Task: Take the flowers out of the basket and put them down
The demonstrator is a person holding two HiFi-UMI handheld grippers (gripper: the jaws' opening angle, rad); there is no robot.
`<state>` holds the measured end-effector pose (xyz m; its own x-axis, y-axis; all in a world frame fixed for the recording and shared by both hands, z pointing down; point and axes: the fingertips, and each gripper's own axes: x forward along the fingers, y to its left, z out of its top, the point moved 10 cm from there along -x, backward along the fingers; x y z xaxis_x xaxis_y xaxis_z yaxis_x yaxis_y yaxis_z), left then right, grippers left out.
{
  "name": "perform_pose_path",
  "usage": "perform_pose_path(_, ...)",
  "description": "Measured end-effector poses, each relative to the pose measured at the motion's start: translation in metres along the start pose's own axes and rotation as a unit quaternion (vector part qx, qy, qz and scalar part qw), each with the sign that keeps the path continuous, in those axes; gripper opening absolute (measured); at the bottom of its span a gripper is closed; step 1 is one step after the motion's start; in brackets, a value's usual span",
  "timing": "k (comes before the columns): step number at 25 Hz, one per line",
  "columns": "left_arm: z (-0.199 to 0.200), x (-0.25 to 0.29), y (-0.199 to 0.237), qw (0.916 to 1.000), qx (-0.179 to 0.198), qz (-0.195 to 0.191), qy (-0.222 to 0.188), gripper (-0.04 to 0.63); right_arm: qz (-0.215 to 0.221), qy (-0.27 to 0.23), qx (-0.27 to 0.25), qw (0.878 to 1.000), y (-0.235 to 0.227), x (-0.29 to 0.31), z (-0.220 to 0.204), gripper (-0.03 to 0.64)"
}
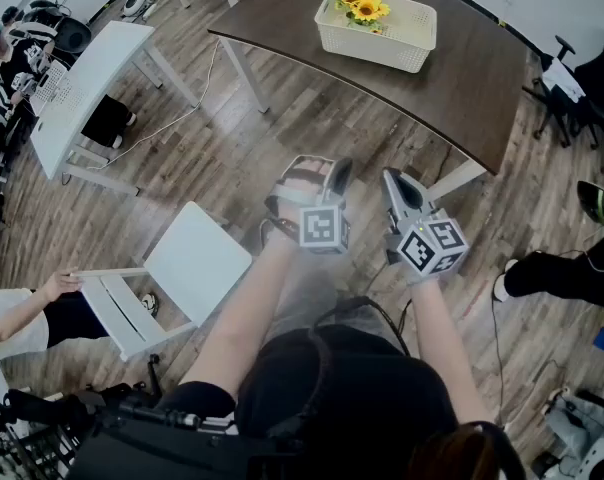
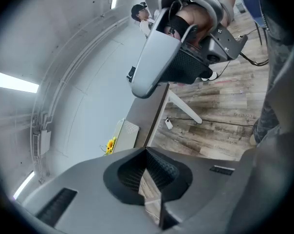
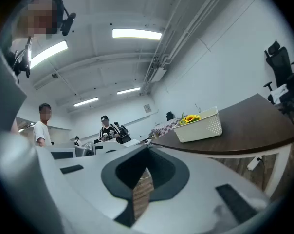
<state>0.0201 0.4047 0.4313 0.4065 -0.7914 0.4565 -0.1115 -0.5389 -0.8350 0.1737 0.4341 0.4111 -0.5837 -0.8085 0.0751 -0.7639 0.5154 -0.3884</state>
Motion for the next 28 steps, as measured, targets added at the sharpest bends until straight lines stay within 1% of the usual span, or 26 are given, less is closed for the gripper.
perform_pose_path(4,0.005,0.002,0.012,0.9999,-0.013,0.005,-0.009,0.003,-0.003,-0.003,0.003,1.0,-0.008,0.005,0.001,0.002)
perform_pose_path(8,0.003,0.016,0.021,0.9999,-0.007,0.01,-0.008,0.003,-0.001,-0.001,0.001,1.0,-0.017,0.017,0.004,0.002)
perform_pose_path(13,-0.004,0.046,0.033,0.9998,0.001,0.014,-0.01,0.003,-0.003,0.002,-0.002,1.0,-0.035,0.041,0.012,0.002)
perform_pose_path(18,-0.009,0.072,0.055,0.9994,-0.012,0.014,-0.028,0.003,-0.008,0.004,-0.004,1.0,-0.05,0.07,0.019,0.002)
perform_pose_path(22,-0.017,0.099,0.066,0.9995,-0.001,0.007,-0.03,0.003,-0.015,0.005,0.002,1.0,-0.066,0.092,0.024,0.002)
perform_pose_path(28,-0.025,0.14,0.098,0.9994,0.001,0.004,-0.036,0.003,-0.023,0.005,0.011,1.0,-0.095,0.129,0.042,0.003)
